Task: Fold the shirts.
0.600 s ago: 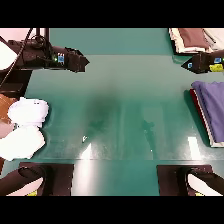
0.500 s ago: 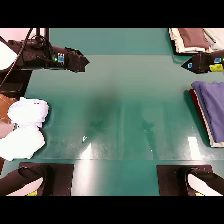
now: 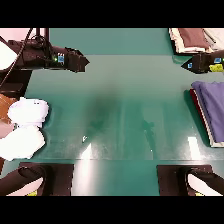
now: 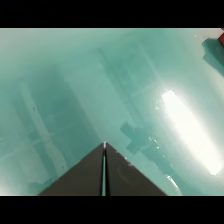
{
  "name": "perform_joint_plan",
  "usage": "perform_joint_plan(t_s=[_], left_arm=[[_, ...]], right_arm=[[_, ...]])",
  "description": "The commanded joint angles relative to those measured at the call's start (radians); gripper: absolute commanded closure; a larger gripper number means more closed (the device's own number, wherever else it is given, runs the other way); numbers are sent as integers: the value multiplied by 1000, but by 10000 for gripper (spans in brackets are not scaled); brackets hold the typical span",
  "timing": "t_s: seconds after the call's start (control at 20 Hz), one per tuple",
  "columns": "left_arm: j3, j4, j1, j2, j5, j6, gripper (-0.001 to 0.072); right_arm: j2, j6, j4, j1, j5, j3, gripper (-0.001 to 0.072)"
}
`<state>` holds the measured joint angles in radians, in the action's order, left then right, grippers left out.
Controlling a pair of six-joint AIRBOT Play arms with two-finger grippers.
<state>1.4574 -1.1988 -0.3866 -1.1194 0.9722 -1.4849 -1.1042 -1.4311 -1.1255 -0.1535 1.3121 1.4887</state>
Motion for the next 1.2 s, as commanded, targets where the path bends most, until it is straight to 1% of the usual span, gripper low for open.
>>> perform_joint_plan(t_s=[0.0,0.15,0.2,0.25,0.3,0.35,0.4,0.45,0.5,0.55,0.6,0.7,0.85,0.95,1.05,1.1,1.15], left_arm=[[0,0,0,1,-2,0,678],[0,2,0,1,-65,1,679],[0,-27,1,1,-70,20,677],[0,-92,10,1,-55,34,613],[0,-177,34,1,-16,-8,267],[0,-271,68,1,37,-81,84],[-4,-373,117,1,111,-117,85],[-19,-442,172,1,175,-125,85],[-51,-483,240,1,229,-139,84],[-97,-492,304,1,262,-139,84],[-161,-492,372,1,270,-138,84],[-307,-492,486,1,232,-141,84],[-496,-492,614,0,117,-161,84],[-570,-491,659,0,68,-167,85],[-595,-494,665,0,69,-166,88],[-594,-492,665,1,70,-166,246],[-589,-491,665,1,78,-166,509]], right_arm=[[0,0,0,-1,0,1,695],[0,0,0,-1,0,1,695],[0,0,0,-1,0,1,695],[0,0,0,-1,0,1,695],[0,0,0,-1,-1,1,695],[0,0,0,-1,0,1,695],[1,0,0,-1,1,1,695],[0,0,0,-1,0,1,695],[0,0,0,-1,-1,1,695],[0,0,0,-1,-3,1,695],[0,0,0,-1,-4,1,695],[0,0,0,-1,-3,1,695],[0,0,0,-1,-5,1,695],[0,0,0,-1,-5,1,695],[0,0,0,-1,-14,1,695],[0,0,0,-1,-24,1,695],[0,0,0,-1,-34,1,695]])
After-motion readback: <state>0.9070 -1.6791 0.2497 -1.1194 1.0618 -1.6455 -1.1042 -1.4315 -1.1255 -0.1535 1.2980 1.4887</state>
